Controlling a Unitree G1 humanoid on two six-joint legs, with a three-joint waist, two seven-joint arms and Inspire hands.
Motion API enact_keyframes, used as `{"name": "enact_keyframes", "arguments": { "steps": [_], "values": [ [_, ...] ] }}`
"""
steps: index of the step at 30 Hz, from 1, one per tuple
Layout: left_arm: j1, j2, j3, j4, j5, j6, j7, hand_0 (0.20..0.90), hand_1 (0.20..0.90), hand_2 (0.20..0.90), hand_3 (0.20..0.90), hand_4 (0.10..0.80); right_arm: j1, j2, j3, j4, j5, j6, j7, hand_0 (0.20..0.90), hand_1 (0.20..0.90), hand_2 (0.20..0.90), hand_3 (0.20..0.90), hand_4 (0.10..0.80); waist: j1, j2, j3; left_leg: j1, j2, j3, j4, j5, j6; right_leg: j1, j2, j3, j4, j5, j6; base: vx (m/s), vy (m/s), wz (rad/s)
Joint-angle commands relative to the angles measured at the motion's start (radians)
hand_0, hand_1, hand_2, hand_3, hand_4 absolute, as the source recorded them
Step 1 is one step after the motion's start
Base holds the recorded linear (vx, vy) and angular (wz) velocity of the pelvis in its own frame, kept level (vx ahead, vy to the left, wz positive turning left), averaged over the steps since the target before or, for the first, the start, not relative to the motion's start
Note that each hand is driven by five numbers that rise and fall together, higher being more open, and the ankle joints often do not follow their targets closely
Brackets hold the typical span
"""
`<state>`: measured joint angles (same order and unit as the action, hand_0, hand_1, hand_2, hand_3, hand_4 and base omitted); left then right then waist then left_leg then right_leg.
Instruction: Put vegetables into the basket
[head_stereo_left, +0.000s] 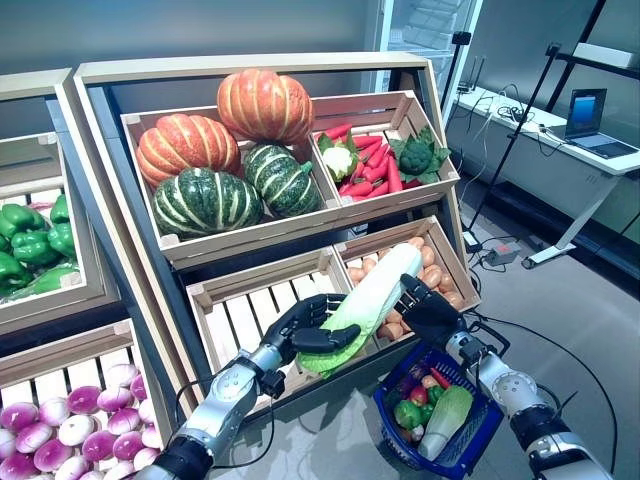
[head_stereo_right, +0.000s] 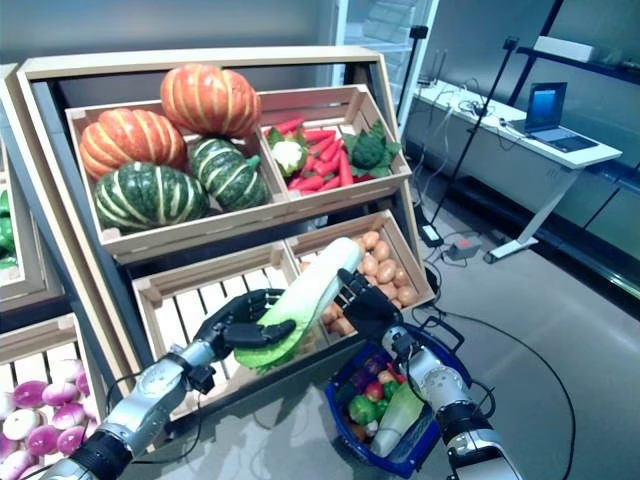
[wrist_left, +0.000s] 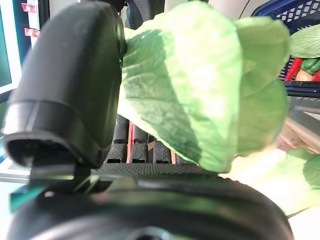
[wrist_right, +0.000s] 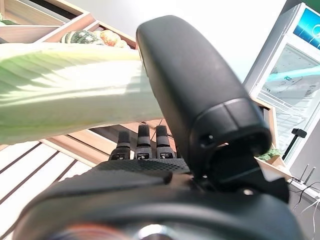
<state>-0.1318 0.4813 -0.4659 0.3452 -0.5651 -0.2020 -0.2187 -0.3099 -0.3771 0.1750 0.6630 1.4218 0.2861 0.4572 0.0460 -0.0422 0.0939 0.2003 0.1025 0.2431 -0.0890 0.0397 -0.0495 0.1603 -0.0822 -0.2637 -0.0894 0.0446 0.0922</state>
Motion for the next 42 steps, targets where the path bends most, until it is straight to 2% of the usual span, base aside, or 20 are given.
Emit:
{"name": "enact_keyframes", "arguments": {
  "steps": [1,14,23,24,25,30,35,42],
  "values": [
    [-0.175,-0.073,-0.182,-0.115,0.048,-0.151,-0.133,0.3,0.3,0.3,0.3,0.4,-0.292,0.047,0.003,-0.017,0.042,-0.03,0.088,0.3,0.3,0.3,0.3,0.4,0.01,0.001,-0.051,-0.005,-0.04,-0.033,0.002,-0.092,0.029,0.015,-0.015,-0.025,0.002,-0.015,-0.004,0.0,0.0,0.0],
    [-0.174,-0.077,-0.186,-0.101,0.051,-0.157,-0.112,0.3,0.3,0.3,0.3,0.4,-0.293,0.039,0.01,0.0,0.002,-0.054,0.051,0.3,0.3,0.3,0.3,0.4,0.004,0.001,-0.051,-0.005,-0.037,-0.03,0.002,-0.09,0.028,0.013,-0.015,-0.021,0.002,-0.016,-0.007,0.0,0.0,0.0],
    [-0.157,-0.075,-0.166,-0.083,0.056,-0.151,-0.089,0.3,0.3,0.3,0.3,0.4,-0.259,0.035,-0.011,-0.019,-0.009,-0.111,0.01,0.3,0.3,0.3,0.3,0.4,-0.005,0.0,-0.049,-0.004,-0.033,-0.02,0.002,-0.089,0.028,0.008,-0.014,-0.014,0.002,-0.012,-0.005,0.0,0.0,0.0],
    [-0.154,-0.074,-0.162,-0.082,0.06,-0.148,-0.081,0.378,0.378,0.378,0.378,0.452,-0.252,0.035,-0.015,-0.02,-0.013,-0.114,0.007,0.3,0.3,0.3,0.3,0.4,-0.007,0.0,-0.048,-0.005,-0.033,-0.018,0.002,-0.089,0.028,0.007,-0.013,-0.013,0.002,-0.011,-0.005,0.0,0.0,0.0],
    [-0.149,-0.075,-0.156,-0.079,0.066,-0.143,-0.075,0.9,0.9,0.9,0.9,0.8,-0.24,0.032,-0.02,-0.021,-0.018,-0.117,0.005,0.3,0.3,0.3,0.3,0.4,-0.008,0.0,-0.048,-0.005,-0.032,-0.016,0.002,-0.088,0.028,0.006,-0.013,-0.011,0.002,-0.01,-0.005,0.0,0.0,0.0],
    [-0.114,-0.072,-0.108,-0.026,0.089,-0.132,-0.026,0.9,0.9,0.9,0.9,0.8,-0.166,0.006,-0.048,-0.036,-0.038,-0.131,-0.016,0.3,0.3,0.3,0.3,0.4,-0.022,-0.002,-0.042,-0.002,-0.028,-0.001,0.002,-0.085,0.029,0.0,-0.011,0.002,0.002,-0.005,-0.004,-0.004,0.002,-0.01],
    [-0.08,-0.042,-0.022,0.013,0.134,-0.152,0.006,0.9,0.9,0.9,0.9,0.8,-0.06,-0.045,-0.099,-0.061,-0.07,-0.132,0.005,0.3,0.3,0.3,0.3,0.4,-0.04,-0.004,-0.03,0.002,-0.021,0.022,0.002,-0.081,0.028,-0.006,-0.007,0.015,0.002,0.002,0.0,-0.023,-0.001,-0.06],
    [-0.076,-0.019,0.052,0.047,0.172,-0.153,0.02,0.9,0.9,0.9,0.9,0.8,-0.002,-0.106,-0.176,-0.017,-0.095,-0.14,0.018,0.3,0.3,0.3,0.3,0.4,-0.055,-0.006,-0.017,0.004,-0.016,0.041,0.002,-0.077,0.027,-0.01,-0.003,0.028,0.002,0.008,0.001,-0.02,-0.004,-0.09]
  ]
}}
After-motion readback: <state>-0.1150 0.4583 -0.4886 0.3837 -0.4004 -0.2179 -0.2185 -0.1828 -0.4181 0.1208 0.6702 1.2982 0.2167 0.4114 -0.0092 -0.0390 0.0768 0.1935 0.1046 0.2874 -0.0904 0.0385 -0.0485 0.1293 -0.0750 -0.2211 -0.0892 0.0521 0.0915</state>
